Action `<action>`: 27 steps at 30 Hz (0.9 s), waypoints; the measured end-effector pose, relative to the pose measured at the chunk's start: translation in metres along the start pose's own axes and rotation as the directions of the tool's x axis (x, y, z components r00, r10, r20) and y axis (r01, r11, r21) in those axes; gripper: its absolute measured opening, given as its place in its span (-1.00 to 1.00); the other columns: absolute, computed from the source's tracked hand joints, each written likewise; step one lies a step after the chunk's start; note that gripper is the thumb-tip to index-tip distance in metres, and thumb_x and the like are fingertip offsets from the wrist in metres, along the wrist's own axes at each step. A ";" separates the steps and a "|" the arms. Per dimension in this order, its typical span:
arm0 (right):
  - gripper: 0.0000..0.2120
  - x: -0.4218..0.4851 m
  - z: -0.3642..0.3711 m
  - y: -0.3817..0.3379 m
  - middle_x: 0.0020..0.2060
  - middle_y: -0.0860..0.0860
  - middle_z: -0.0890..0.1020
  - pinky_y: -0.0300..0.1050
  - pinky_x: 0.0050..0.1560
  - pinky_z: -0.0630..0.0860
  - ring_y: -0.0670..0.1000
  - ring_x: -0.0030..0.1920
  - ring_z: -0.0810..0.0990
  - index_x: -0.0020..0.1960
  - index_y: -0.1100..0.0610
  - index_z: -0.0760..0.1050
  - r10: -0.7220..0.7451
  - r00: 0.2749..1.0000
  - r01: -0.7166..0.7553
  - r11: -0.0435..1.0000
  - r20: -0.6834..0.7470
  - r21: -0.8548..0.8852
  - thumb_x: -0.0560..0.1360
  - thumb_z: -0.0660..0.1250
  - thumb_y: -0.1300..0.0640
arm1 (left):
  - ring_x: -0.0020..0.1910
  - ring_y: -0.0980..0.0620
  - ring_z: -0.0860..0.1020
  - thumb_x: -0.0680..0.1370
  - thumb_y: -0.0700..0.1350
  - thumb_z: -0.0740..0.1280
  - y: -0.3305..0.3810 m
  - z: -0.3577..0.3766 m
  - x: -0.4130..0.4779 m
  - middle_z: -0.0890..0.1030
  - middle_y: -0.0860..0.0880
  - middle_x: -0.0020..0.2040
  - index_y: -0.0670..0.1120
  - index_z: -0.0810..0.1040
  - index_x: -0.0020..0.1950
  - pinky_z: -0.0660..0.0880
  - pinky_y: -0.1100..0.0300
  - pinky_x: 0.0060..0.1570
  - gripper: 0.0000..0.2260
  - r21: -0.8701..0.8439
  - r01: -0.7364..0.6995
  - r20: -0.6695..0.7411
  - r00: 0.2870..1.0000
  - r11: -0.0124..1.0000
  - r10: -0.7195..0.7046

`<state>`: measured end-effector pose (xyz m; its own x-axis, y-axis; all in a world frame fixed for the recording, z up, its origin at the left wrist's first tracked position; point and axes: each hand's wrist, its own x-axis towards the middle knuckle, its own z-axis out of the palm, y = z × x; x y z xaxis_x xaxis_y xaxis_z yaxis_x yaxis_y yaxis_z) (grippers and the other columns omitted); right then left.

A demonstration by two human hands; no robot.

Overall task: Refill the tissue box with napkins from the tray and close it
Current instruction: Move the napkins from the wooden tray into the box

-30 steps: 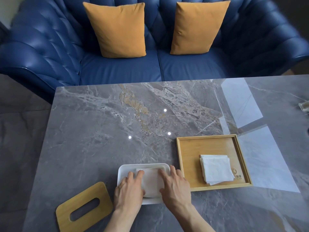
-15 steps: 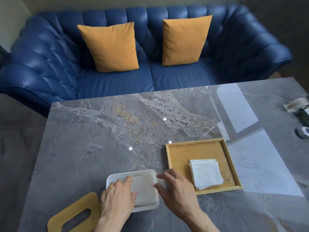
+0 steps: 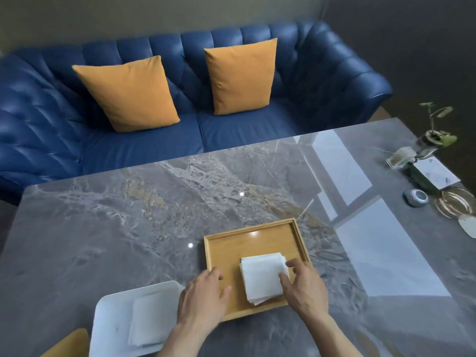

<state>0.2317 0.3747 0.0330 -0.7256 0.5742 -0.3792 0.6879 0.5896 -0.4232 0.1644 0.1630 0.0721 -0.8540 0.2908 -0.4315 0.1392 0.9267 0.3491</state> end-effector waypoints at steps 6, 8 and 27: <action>-0.53 0.019 0.004 0.013 0.20 0.01 0.56 0.01 0.09 0.50 0.08 0.20 0.54 0.31 0.01 0.42 0.072 0.995 -0.074 0.997 0.074 0.019 0.46 0.32 -0.16 | 0.25 -0.03 0.52 0.54 0.15 0.25 0.028 0.043 0.018 0.54 0.05 0.26 0.03 0.41 0.31 0.44 0.05 0.24 -0.62 -0.010 0.075 0.062 0.995 0.997 -0.074; -0.50 0.024 0.007 0.014 0.19 0.02 0.57 0.01 0.11 0.48 0.10 0.21 0.54 0.31 0.03 0.43 0.098 0.992 -0.103 0.993 0.077 0.061 0.45 0.34 -0.18 | 0.23 -0.04 0.53 0.52 0.20 0.25 0.033 0.053 0.023 0.54 0.05 0.25 0.03 0.41 0.31 0.48 0.02 0.21 -0.58 -0.037 0.119 0.086 0.990 0.992 -0.115; -0.74 0.038 0.013 0.023 -0.08 0.00 0.66 -0.02 -0.05 0.50 0.11 -0.01 0.62 0.01 0.04 0.55 0.175 0.981 -0.188 0.967 0.085 0.173 0.39 0.39 -0.06 | -0.08 0.02 0.62 0.30 0.09 0.48 0.067 0.077 0.049 0.67 0.06 -0.02 0.03 0.58 0.11 0.60 0.03 -0.01 -0.59 -0.558 0.537 0.319 0.843 0.633 -0.433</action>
<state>0.2194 0.4027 -0.0019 -0.5929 0.6181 -0.5162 0.7979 0.3639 -0.4806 0.1709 0.2575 0.0104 -0.6200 -0.0802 -0.7805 -0.6500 0.6097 0.4537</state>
